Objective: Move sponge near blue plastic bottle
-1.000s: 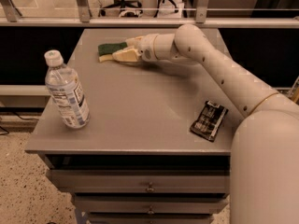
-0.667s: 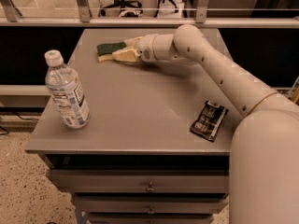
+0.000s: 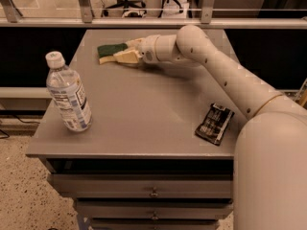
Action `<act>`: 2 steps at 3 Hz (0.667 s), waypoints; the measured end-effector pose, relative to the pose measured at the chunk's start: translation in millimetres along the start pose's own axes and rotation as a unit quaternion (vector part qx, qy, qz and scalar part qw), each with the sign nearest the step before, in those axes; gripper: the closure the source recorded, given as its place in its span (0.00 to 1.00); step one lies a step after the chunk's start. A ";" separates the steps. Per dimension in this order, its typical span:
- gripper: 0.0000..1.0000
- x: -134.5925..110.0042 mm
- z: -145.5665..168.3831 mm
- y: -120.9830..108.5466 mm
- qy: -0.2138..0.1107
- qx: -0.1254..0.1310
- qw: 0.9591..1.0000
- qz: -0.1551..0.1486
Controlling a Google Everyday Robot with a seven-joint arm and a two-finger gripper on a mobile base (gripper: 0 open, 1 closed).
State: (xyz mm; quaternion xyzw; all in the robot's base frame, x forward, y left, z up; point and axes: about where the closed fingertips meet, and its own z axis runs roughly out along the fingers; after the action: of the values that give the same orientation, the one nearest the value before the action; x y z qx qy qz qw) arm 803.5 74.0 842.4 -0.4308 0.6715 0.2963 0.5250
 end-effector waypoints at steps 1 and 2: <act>1.00 -21.7 -8.7 5.3 -0.002 -0.004 1.000 -0.019; 1.00 -51.1 -32.9 7.7 -0.010 -0.003 0.999 -0.043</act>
Offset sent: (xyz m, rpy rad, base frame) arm -0.0303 -0.0340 0.1040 -0.0337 -0.1468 0.0374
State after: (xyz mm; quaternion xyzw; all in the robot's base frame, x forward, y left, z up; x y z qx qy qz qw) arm 785.8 63.2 900.0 -0.4584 0.6461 0.2797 0.5424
